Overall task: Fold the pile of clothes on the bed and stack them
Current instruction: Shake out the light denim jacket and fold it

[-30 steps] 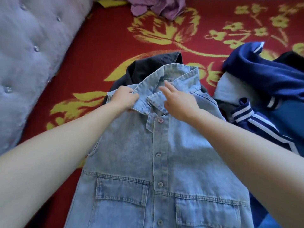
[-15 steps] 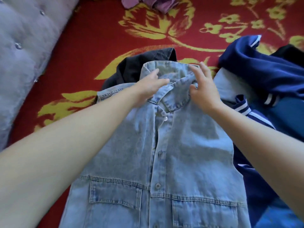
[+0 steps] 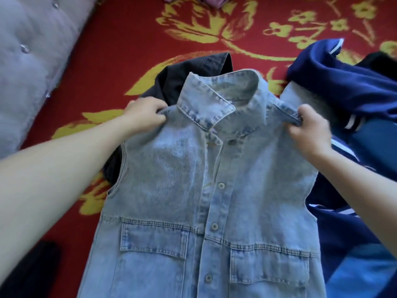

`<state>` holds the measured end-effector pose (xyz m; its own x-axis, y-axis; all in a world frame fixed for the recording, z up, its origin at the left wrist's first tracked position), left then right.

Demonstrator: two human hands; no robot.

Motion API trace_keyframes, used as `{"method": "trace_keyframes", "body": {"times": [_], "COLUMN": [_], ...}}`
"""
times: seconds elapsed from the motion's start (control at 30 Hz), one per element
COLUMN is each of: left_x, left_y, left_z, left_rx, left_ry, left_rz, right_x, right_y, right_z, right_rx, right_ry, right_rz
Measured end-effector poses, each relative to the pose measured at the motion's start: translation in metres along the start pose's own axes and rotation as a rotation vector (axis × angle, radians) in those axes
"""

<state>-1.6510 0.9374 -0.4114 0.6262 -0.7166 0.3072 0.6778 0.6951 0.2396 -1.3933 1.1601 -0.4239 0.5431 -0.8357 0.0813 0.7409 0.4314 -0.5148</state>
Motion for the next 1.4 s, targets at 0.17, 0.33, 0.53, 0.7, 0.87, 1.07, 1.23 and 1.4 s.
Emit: {"method": "trace_keyframes", "body": {"times": [0.17,0.33,0.53,0.7,0.87,1.07,1.23,1.4], "left_x": [0.031,0.077,0.152,0.144,0.131,0.135,0.140,0.136], "left_y": [-0.021,-0.030,-0.056,-0.052,-0.051,-0.073,-0.068,-0.073], "left_z": [0.026,0.021,-0.051,-0.077,-0.060,-0.041,-0.066,-0.058], "left_rx": [0.068,-0.198,-0.497,-0.636,-0.580,-0.403,-0.667,-0.244], "left_ry": [0.210,0.474,0.482,0.351,0.304,0.287,-0.134,-0.134], "left_rz": [-0.115,-0.464,-0.801,-0.562,-0.425,-0.303,-0.358,-0.087], "right_x": [0.021,0.041,0.102,0.118,0.118,0.128,0.135,0.104], "right_y": [0.021,0.044,0.099,0.098,0.104,0.090,0.098,0.070], "right_z": [0.020,0.031,0.017,-0.011,-0.016,-0.014,-0.018,-0.006], "right_rx": [0.175,0.367,0.709,0.837,0.818,0.688,0.462,-0.121], "right_ry": [0.099,0.354,0.082,-0.083,-0.158,-0.012,-0.115,-0.156], "right_rz": [0.069,0.647,0.987,0.730,0.530,0.700,0.543,-0.125]}}
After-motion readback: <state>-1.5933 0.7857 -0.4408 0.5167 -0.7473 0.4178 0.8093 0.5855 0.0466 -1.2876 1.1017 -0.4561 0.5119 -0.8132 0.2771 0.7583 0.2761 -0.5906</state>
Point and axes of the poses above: each hand's wrist, its own x-axis away from the middle knuckle, its own z-axis out of the back of the hand, y = z × x, the point moved 2 cm from there along -x, towards the middle knuckle, and after that the axes turned 2 degrees about -y, right-handed, at the moved point
